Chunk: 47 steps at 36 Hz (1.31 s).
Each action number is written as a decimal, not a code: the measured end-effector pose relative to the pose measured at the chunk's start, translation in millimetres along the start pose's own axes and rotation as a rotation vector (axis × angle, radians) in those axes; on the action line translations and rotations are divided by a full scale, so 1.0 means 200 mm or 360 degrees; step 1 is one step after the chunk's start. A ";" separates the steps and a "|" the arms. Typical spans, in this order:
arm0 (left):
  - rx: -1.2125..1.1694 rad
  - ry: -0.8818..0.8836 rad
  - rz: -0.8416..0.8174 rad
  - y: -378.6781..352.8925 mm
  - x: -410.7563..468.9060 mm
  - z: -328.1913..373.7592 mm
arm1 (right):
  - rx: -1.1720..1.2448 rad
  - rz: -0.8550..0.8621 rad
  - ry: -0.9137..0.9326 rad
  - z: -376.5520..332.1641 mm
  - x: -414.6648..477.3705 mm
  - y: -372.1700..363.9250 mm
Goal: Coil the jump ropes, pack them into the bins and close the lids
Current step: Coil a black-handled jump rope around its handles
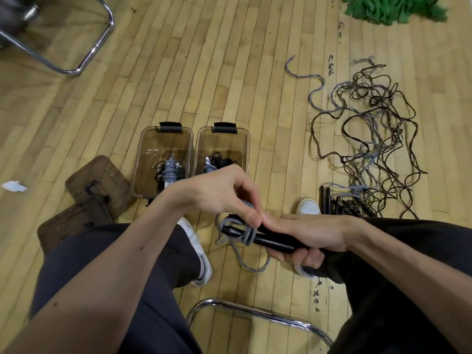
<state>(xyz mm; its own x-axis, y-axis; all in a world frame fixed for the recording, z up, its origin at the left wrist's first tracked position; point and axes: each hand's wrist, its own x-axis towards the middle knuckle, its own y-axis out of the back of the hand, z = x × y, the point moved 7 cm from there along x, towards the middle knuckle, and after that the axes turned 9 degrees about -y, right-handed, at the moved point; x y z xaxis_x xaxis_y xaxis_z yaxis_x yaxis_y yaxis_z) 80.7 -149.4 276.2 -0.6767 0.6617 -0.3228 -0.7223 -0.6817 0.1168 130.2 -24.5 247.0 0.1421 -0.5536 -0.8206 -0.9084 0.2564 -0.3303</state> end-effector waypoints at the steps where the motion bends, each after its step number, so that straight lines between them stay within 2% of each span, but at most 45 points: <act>1: -0.0063 -0.0020 0.0016 0.01 0.00 0.01 | 0.0024 -0.0053 0.0047 -0.01 -0.01 -0.01; 6: -0.0345 -0.0098 0.0081 0.01 0.00 0.04 | 0.0041 -0.0138 0.0199 -0.08 -0.05 -0.04; 16: -0.0439 -0.0116 0.0138 0.00 0.03 -0.01 | -0.0076 -0.0051 0.0297 -0.11 -0.06 -0.03; 23: -0.0517 -0.0165 0.0127 -0.02 0.04 -0.01 | -0.0032 -0.0021 0.0361 -0.12 -0.08 -0.02; 26: -0.0562 -0.0137 0.0214 -0.02 0.06 -0.03 | 0.0034 0.0014 0.0434 -0.14 -0.10 0.01; 31: -0.0551 -0.0008 0.0479 0.01 0.06 -0.07 | 0.0251 0.0211 0.0596 -0.19 -0.14 0.12; 37: -0.0533 0.0025 0.0605 0.02 0.10 -0.11 | 0.0420 0.0515 0.0810 -0.24 -0.19 0.22; 43: -0.0265 0.0072 0.0571 0.02 0.08 -0.11 | 0.0566 0.0844 0.0760 -0.18 -0.19 0.35; 47: 0.0041 0.0104 0.0620 0.04 0.08 -0.12 | 0.0690 0.0941 0.0696 -0.13 -0.16 0.40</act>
<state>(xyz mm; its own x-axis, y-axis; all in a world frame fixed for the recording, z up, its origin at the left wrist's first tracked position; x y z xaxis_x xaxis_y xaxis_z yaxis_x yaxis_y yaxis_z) 67.0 -151.6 248.8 -0.8908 0.3332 -0.3090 -0.4172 -0.8691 0.2657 43.0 -7.0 259.4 -0.5536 -0.4667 -0.6897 -0.5420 0.8308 -0.1271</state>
